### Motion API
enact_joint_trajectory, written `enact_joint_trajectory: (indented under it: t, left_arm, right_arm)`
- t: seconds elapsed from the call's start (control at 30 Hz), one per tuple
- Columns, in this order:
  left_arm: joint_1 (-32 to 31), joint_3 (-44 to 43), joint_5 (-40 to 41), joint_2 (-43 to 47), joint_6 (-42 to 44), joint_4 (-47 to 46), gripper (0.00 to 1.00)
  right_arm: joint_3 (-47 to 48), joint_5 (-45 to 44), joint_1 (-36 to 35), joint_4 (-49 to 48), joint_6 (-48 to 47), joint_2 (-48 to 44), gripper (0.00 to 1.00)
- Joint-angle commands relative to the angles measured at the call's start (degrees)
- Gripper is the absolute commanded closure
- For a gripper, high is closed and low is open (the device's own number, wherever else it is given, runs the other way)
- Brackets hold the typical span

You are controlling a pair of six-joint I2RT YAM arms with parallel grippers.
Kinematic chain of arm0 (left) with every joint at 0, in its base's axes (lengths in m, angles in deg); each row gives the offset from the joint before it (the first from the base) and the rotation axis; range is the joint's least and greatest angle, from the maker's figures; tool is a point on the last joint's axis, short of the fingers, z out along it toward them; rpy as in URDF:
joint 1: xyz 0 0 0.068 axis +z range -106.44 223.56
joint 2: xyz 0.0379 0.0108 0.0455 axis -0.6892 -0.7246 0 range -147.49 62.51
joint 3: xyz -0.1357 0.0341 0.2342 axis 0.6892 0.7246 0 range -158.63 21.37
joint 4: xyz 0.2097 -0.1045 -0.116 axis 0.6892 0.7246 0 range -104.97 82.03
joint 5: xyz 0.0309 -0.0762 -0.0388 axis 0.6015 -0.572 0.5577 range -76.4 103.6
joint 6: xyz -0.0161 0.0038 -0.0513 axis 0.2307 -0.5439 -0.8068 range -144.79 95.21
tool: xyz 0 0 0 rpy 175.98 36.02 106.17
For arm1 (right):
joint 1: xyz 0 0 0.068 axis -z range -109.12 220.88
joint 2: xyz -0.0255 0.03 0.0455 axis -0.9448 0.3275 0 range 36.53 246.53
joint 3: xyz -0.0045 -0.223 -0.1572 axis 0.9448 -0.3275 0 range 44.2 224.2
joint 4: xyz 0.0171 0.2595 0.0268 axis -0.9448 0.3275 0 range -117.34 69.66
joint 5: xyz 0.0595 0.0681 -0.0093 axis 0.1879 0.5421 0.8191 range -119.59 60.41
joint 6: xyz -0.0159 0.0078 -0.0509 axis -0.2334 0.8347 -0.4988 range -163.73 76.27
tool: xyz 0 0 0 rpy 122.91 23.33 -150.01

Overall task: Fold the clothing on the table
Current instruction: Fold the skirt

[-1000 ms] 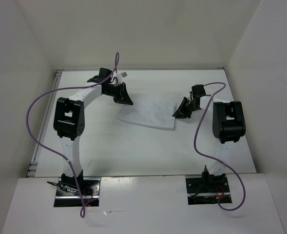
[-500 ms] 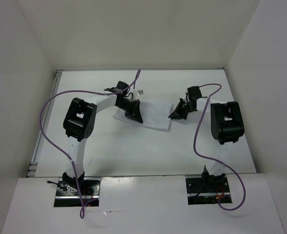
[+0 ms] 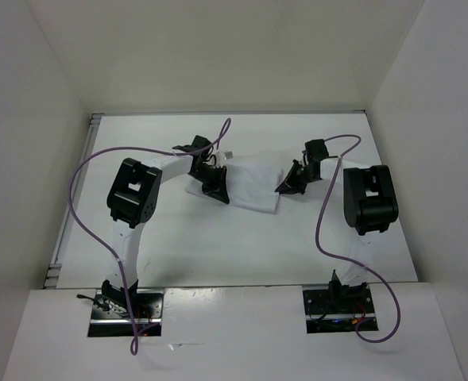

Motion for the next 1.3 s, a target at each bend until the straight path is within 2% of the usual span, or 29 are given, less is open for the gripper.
enact_joint_trajectory:
  t: [0.0, 0.27, 0.57, 0.8, 1.03, 1.27]
  left_arm:
    - [-0.83, -2.37, 1.14, -2.03, -0.42, -1.19, 0.94]
    - [-1.35, -4.75, 1.32, -5.73, 0.02, 1.35, 0.94]
    - [-1.36, -4.66, -1.4, 5.59, 1.25, 5.57, 0.93]
    - [-1.36, -9.84, -0.79, 6.22, -0.94, 4.44, 0.93]
    - [-1.36, -14.14, -6.14, 0.16, -5.16, -0.14, 0.93]
    - [-1.88, -14.6, -6.77, -5.29, -6.91, -1.98, 0.93]
  right_arm:
    - [1.79, -1.85, -0.44, 2.13, -1.47, -2.68, 1.0]
    - [5.38, -1.85, -0.96, 4.33, -1.47, -7.32, 1.0]
    - [12.24, -2.9, -1.49, 7.84, -2.53, -8.13, 1.0]
    - [15.93, -2.38, -2.02, 8.99, -3.58, -6.9, 1.0]
    - [16.99, -2.38, -2.02, 10.13, -4.1, -6.9, 1.0]
    - [17.52, -2.38, -2.55, 10.66, -4.11, -7.51, 1.0]
